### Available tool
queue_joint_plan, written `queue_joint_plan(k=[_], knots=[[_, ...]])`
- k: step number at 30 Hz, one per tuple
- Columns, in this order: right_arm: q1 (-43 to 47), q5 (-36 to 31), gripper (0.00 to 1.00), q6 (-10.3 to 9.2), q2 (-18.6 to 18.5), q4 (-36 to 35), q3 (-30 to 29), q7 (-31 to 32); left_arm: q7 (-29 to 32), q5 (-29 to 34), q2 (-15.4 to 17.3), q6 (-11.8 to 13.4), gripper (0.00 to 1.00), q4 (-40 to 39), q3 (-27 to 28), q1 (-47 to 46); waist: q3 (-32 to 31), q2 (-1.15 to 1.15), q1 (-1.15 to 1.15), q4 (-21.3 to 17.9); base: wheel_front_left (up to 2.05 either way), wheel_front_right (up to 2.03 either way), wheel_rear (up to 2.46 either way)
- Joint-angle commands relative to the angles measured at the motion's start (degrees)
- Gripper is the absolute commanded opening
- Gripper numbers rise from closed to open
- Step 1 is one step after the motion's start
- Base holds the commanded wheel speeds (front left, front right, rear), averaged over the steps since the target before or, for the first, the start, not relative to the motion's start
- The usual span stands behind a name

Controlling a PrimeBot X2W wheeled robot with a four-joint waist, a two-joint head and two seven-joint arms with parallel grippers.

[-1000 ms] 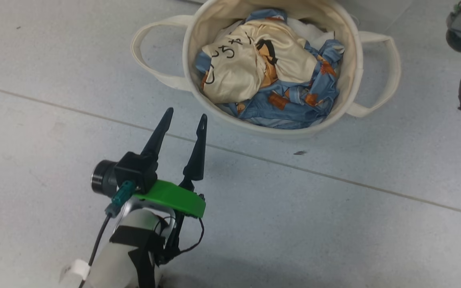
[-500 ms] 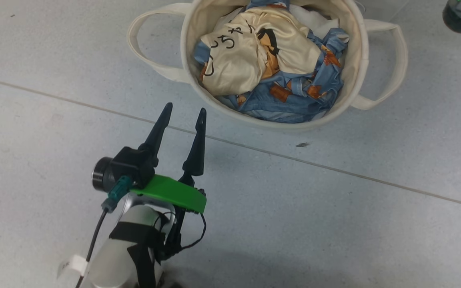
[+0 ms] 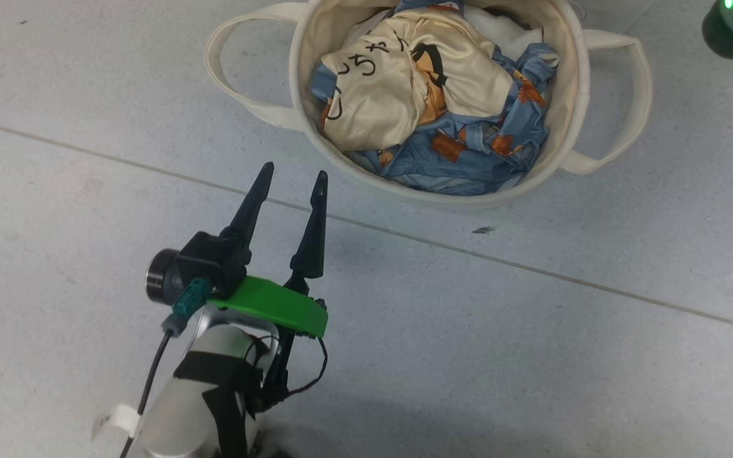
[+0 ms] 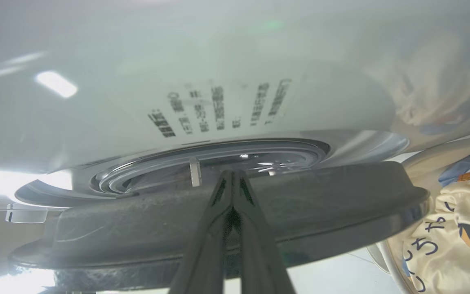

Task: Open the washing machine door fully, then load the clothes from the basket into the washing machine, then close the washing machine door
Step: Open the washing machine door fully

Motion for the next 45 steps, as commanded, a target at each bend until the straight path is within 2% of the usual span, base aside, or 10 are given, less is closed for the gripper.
queue_joint_plan(k=[1, 7, 16, 31, 40, 45], knots=[[0.07, 0.42, 0.0, 0.03, 3.58, -2.04, 3.82, 3.25, -0.69, -0.15, 1.03, 0.24, 1.0, -1.51, 1.67, 0.33, -0.29, 0.0, 0.0, -0.13, 0.0, 0.0, 0.0], [2.41, 2.38, 0.0, 0.03, 4.31, -1.89, 4.32, 6.2, -0.69, 0.1, 1.03, 0.03, 1.0, -1.38, 1.94, 0.63, -1.33, 0.0, 0.0, -0.45, 0.0, 0.0, 0.0], [8.13, 3.31, 0.0, 0.03, 4.62, -2.99, 4.07, 6.21, -0.69, 0.41, 1.03, -0.22, 1.0, -0.73, 2.37, 1.34, -4.33, 0.0, 0.0, -0.87, 0.0, 0.0, 0.0], [19.24, 6.08, 0.0, 0.03, 7.27, -6.03, 5.35, 8.86, -0.69, 0.15, 1.03, -0.22, 1.0, 0.64, 2.66, 4.25, -11.4, 0.0, 0.0, -0.3, 0.0, 0.0, 0.0], [26.6, 6.25, 0.0, 0.03, 9.33, -6.25, 7.39, 7.47, -0.69, -0.14, 1.03, 0.0, 1.0, 1.43, 1.6, 6.53, -17.1, 0.0, 0.0, 1.24, 0.0, 0.0, 0.0], [31.09, 8.47, 0.0, 0.03, 10.58, -6.87, 8.43, 6.51, -0.69, 0.19, 1.03, -0.1, 1.0, 2.14, 1.45, 8.57, -20.95, 0.0, 0.0, 1.6, 0.0, 0.0, 0.0]])
